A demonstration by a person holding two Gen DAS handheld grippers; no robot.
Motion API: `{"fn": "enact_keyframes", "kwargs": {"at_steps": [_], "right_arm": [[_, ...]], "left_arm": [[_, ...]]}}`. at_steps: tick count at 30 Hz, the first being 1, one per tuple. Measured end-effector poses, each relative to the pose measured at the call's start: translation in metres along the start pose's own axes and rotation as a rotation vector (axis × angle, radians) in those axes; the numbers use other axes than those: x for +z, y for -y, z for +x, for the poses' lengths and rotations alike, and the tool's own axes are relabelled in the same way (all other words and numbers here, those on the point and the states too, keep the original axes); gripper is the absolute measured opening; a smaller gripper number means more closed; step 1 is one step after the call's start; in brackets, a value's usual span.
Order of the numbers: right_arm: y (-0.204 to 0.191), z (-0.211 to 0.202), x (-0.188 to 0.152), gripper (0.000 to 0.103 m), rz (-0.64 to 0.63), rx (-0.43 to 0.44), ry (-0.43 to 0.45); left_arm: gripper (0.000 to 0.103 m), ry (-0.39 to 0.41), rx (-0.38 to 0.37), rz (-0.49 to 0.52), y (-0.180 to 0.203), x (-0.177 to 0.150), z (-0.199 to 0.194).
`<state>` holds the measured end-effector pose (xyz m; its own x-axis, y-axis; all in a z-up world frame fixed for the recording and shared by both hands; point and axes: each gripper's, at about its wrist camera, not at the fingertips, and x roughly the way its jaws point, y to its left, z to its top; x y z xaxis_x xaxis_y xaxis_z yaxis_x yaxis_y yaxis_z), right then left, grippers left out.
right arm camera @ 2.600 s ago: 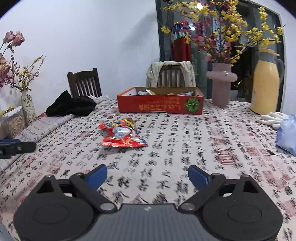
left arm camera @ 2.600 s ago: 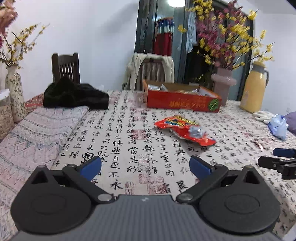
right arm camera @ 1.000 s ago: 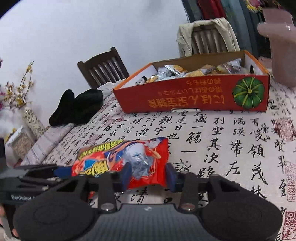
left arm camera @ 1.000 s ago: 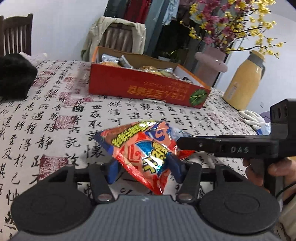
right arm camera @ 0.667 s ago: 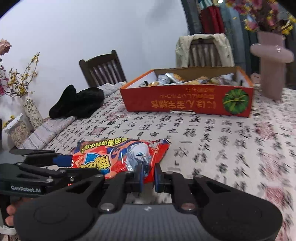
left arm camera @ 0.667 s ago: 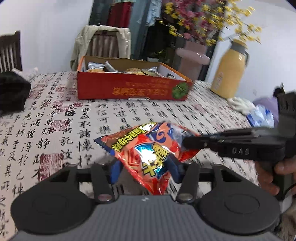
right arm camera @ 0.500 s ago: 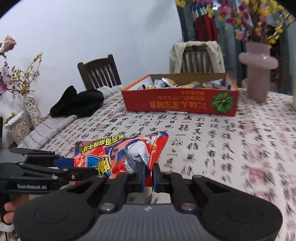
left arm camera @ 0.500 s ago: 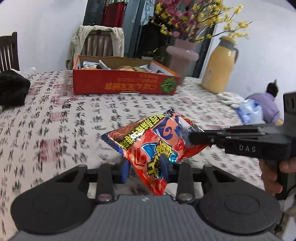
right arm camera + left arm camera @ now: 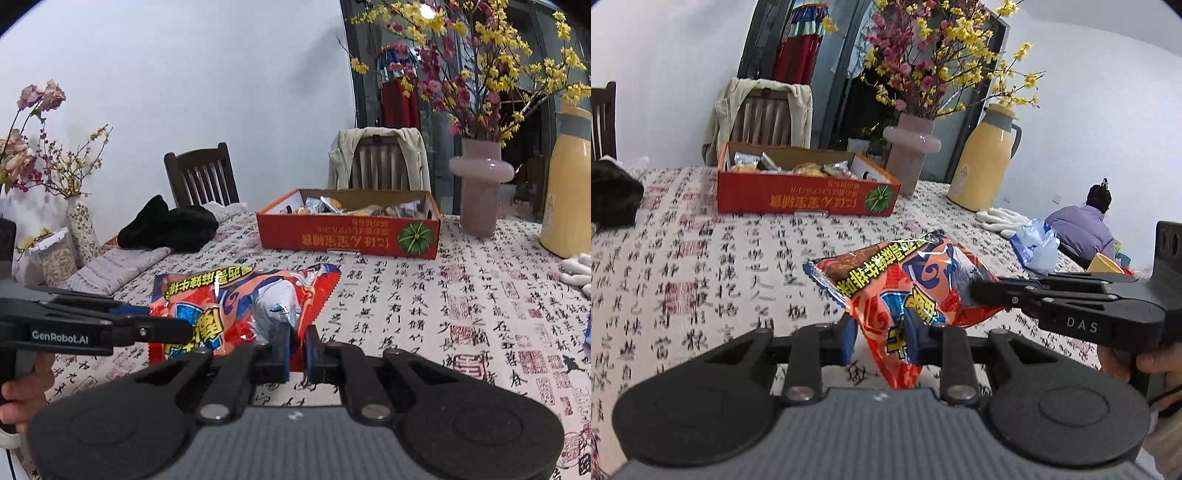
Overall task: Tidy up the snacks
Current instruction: 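Carry the chip bag in the right gripper over the box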
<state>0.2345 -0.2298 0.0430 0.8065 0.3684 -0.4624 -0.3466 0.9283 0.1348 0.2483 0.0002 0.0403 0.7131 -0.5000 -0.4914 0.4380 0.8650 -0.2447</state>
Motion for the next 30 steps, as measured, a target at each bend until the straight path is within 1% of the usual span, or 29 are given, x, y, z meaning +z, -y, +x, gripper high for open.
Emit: {"fn": "enact_keyframes", "kwargs": {"at_steps": [4,8,10,14,18,21,25,30], "right_arm": [[0.007,0.008,0.012,0.008,0.012,0.003,0.018],[0.016,0.027,0.033,0.008,0.011,-0.001,0.039],[0.022,0.041,0.048,0.008,0.009,0.001,0.048],[0.037,0.076,0.091,0.008,-0.004,0.0,0.091],[0.055,0.121,0.137,0.008,0.019,0.012,0.123],[0.067,0.156,0.16,0.007,0.051,0.0,0.136],[0.082,0.201,0.18,0.007,0.073,-0.003,0.136],[0.097,0.259,0.187,0.007,0.108,0.007,0.094]], "left_arm": [[0.028,0.015,-0.009,-0.003,-0.007,0.018,0.008],[0.028,0.029,-0.009,0.014,-0.017,0.047,0.024],[0.028,0.036,-0.002,0.028,-0.025,0.066,0.035],[0.028,0.068,0.012,0.038,-0.046,0.117,0.065],[0.028,0.103,0.042,0.019,-0.073,0.168,0.103],[0.027,0.095,0.057,-0.001,-0.093,0.196,0.135],[0.028,0.098,0.073,-0.019,-0.117,0.218,0.169],[0.027,0.069,0.095,-0.059,-0.15,0.225,0.206]]}}
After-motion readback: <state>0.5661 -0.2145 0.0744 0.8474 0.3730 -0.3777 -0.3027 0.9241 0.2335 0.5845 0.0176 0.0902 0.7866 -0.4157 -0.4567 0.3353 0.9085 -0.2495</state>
